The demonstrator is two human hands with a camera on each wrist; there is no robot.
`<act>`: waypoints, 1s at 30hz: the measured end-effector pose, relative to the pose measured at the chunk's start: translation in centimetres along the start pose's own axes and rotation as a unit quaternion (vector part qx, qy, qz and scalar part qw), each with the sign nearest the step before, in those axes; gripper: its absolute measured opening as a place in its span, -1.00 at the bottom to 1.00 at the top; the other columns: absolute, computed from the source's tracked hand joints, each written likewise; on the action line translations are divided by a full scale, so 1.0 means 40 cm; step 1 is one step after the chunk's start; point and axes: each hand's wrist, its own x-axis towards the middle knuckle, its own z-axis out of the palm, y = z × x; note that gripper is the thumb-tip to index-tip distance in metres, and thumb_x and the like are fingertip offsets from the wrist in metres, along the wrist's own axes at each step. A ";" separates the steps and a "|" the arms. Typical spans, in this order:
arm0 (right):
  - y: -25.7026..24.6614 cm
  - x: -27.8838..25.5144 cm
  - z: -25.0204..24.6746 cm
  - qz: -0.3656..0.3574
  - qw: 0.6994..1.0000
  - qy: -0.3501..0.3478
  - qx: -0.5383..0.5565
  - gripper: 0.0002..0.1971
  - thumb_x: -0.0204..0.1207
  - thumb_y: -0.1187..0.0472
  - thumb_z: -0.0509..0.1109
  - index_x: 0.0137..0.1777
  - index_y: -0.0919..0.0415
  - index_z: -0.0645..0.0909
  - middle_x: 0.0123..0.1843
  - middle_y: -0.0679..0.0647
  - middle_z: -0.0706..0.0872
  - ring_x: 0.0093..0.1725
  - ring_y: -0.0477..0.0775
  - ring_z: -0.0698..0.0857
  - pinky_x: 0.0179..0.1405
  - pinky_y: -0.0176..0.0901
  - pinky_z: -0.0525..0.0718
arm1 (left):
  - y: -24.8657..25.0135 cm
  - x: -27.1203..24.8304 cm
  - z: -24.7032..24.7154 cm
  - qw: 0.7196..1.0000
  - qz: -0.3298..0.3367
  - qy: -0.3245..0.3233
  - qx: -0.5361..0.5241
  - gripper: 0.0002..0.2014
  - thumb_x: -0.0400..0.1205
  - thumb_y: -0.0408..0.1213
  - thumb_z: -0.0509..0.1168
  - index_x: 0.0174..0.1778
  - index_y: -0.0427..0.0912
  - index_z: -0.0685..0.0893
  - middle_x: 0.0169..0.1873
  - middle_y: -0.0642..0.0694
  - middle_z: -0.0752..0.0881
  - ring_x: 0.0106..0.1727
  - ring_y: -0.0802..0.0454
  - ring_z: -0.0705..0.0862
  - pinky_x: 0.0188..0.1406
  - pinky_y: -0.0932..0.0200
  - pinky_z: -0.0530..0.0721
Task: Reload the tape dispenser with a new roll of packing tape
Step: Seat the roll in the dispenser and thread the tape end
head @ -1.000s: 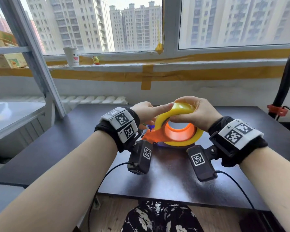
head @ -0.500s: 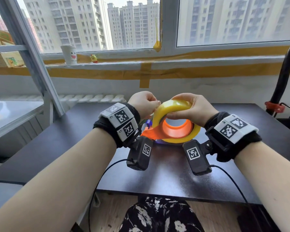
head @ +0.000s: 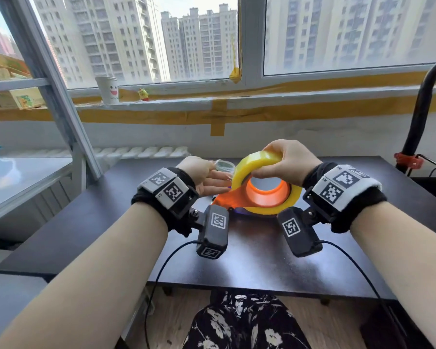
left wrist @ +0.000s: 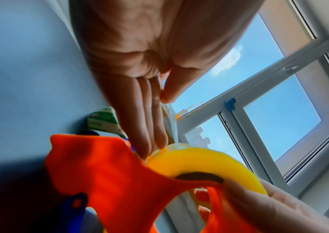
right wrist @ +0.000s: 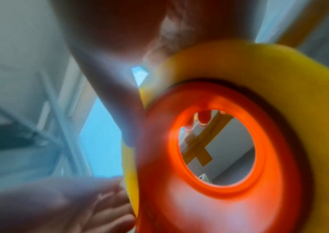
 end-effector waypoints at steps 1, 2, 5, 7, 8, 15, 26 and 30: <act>-0.014 -0.001 0.005 -0.004 0.999 -0.003 -0.048 -0.49 0.30 0.13 0.59 0.24 0.25 0.61 0.03 0.11 0.68 0.01 0.06 0.61 -0.12 -0.22 0.54 | -0.002 0.001 -0.004 1.000 -0.002 -0.005 -0.010 -0.61 0.78 -0.31 -0.11 -0.24 -0.38 0.50 -0.31 -0.27 0.69 -0.10 -0.21 0.69 -0.11 0.02 0.76; -0.027 -0.004 0.012 -0.007 0.996 -0.010 -0.091 -0.50 0.34 0.11 0.53 0.29 0.19 0.58 0.14 0.12 0.68 0.11 0.09 0.62 0.03 -0.16 0.55 | -0.005 0.004 -0.009 1.000 -0.008 -0.009 -0.017 -0.59 0.78 -0.30 -0.11 -0.27 -0.41 0.49 -0.37 -0.26 0.73 -0.17 -0.19 0.71 -0.14 0.05 0.77; -0.065 -0.015 0.041 -0.018 0.969 -0.019 -0.246 -0.51 0.42 -0.01 0.31 0.38 0.00 0.50 0.39 0.08 0.59 0.41 0.17 0.49 0.38 0.03 0.46 | -0.018 0.009 -0.015 0.999 -0.021 -0.010 -0.038 -0.59 0.77 -0.30 -0.10 -0.21 -0.47 0.53 -0.62 -0.18 0.77 -0.48 -0.06 0.78 -0.50 0.16 0.78; -0.083 -0.018 0.060 -0.036 0.939 -0.007 -0.341 -0.49 0.42 -0.13 0.24 0.34 0.04 0.52 0.35 0.10 0.61 0.39 0.19 0.50 0.33 0.06 0.42 | -0.024 0.004 -0.014 0.998 -0.008 0.000 -0.056 -0.66 0.76 -0.35 -0.06 -0.13 -0.50 0.51 -0.55 -0.24 0.80 -0.55 -0.06 0.78 -0.57 0.16 0.77; -0.090 -0.018 0.067 -0.044 0.930 -0.003 -0.366 -0.46 0.39 -0.21 0.24 0.29 0.08 0.54 0.30 0.11 0.64 0.36 0.19 0.53 0.29 0.04 0.43 | -0.025 0.004 -0.016 0.998 0.005 0.005 -0.066 -0.71 0.75 -0.41 -0.03 -0.13 -0.50 0.50 -0.36 -0.34 0.83 -0.44 -0.12 0.81 -0.52 0.14 0.79; -0.093 -0.007 0.064 -0.056 0.927 -0.047 -0.367 -0.37 0.27 -0.34 0.41 0.35 -0.18 0.53 0.32 0.06 0.61 0.38 0.15 0.56 0.24 -0.01 0.53 | -0.031 0.011 -0.044 0.997 0.054 0.040 -0.041 -0.80 0.60 -0.59 0.22 0.03 -0.25 0.43 -0.20 -0.30 0.72 -0.51 0.00 0.77 -0.38 0.15 0.79; -0.092 -0.008 0.063 -0.044 0.932 -0.052 -0.356 -0.41 0.25 -0.31 0.45 0.30 -0.22 0.55 0.28 0.06 0.60 0.36 0.16 0.55 0.20 -0.02 0.53 | -0.027 0.008 -0.033 0.993 0.082 0.023 0.086 -0.84 0.49 -0.57 0.34 -0.32 -0.27 0.74 -0.64 -0.04 0.76 -0.55 0.17 0.75 -0.51 0.39 0.73; -0.093 -0.008 0.062 -0.041 0.934 -0.054 -0.352 -0.42 0.24 -0.31 0.45 0.30 -0.23 0.55 0.27 0.05 0.60 0.37 0.15 0.54 0.20 -0.03 0.51 | -0.025 0.002 -0.042 0.994 0.090 0.006 0.065 -0.91 0.50 -0.45 0.43 -0.30 -0.21 0.73 -0.62 -0.02 0.78 -0.54 0.20 0.77 -0.41 0.36 0.77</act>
